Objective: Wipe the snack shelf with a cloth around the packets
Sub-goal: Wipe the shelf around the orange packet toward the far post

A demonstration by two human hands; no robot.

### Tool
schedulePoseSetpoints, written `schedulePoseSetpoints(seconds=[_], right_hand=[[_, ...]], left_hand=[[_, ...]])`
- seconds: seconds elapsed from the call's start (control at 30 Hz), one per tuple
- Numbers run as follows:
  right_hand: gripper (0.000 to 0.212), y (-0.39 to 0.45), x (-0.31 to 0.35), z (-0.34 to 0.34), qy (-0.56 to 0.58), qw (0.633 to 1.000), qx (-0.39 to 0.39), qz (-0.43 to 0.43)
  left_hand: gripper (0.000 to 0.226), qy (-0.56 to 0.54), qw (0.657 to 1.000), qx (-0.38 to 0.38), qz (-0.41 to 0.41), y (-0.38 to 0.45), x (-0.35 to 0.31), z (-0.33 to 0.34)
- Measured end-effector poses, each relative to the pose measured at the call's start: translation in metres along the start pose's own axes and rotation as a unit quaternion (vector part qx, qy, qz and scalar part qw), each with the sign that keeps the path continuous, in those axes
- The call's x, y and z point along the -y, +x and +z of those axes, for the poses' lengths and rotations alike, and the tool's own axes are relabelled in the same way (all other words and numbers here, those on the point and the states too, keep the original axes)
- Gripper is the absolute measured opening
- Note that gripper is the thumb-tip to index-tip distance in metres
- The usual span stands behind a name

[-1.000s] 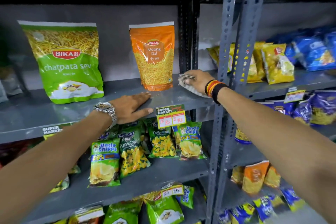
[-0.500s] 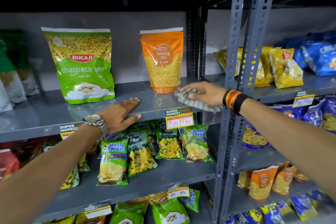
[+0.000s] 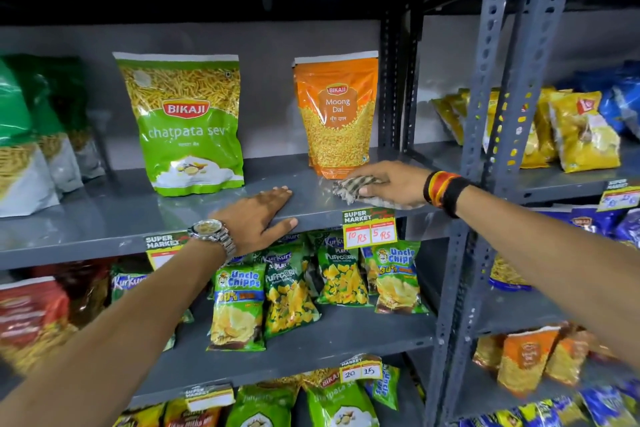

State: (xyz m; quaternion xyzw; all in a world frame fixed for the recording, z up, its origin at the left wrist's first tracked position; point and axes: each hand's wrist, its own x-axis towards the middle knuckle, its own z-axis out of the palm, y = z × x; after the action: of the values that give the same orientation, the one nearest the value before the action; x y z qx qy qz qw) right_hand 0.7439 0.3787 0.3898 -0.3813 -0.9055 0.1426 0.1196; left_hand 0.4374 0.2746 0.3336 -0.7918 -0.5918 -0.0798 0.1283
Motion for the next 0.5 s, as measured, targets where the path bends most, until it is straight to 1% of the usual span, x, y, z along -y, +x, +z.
schedulePoseSetpoints(seconds=[0.07, 0.13, 0.17, 0.2, 0.23, 0.3, 0.37, 0.4, 0.43, 0.5], right_hand=[[0.041, 0.005, -0.005, -0.002, 0.001, 0.999, -0.051, 0.016], [0.042, 0.011, -0.011, 0.006, -0.011, 0.992, -0.106, 0.061], [0.042, 0.012, -0.010, 0.012, -0.012, 0.990, -0.119, 0.075], [0.042, 0.010, -0.003, 0.020, -0.009, 0.990, -0.120, 0.068], [0.043, 0.006, 0.007, 0.028, -0.002, 0.993, -0.109, 0.044], [0.043, -0.002, 0.027, 0.039, 0.021, 0.998, -0.058, -0.026], [0.043, -0.004, 0.038, 0.035, 0.047, 0.996, -0.013, -0.072], [0.043, -0.001, 0.039, 0.029, 0.066, 0.995, -0.023, -0.074], [0.041, 0.003, 0.037, 0.022, 0.089, 0.993, -0.055, -0.063], [0.040, 0.015, 0.029, 0.012, 0.109, 0.988, -0.108, -0.020]], left_hand=[[0.095, 0.002, 1.000, 0.003, 0.000, 0.000, -0.002, -0.002], [0.098, 0.004, 1.000, 0.006, -0.007, 0.000, -0.003, -0.004], [0.101, 0.004, 1.000, 0.008, -0.008, -0.001, -0.004, -0.005], [0.105, 0.004, 1.000, 0.011, -0.009, -0.003, -0.005, -0.006], [0.108, 0.003, 1.000, 0.014, -0.009, -0.005, -0.005, -0.007], [0.110, 0.000, 1.000, 0.017, -0.010, -0.006, -0.006, -0.008], [0.104, 0.001, 1.000, 0.017, -0.011, -0.006, -0.008, -0.011], [0.097, 0.001, 1.000, 0.023, -0.007, -0.006, -0.007, -0.012], [0.091, 0.002, 1.000, 0.030, -0.006, -0.006, -0.005, -0.014], [0.089, 0.010, 1.000, 0.025, -0.007, -0.011, 0.002, -0.019]])
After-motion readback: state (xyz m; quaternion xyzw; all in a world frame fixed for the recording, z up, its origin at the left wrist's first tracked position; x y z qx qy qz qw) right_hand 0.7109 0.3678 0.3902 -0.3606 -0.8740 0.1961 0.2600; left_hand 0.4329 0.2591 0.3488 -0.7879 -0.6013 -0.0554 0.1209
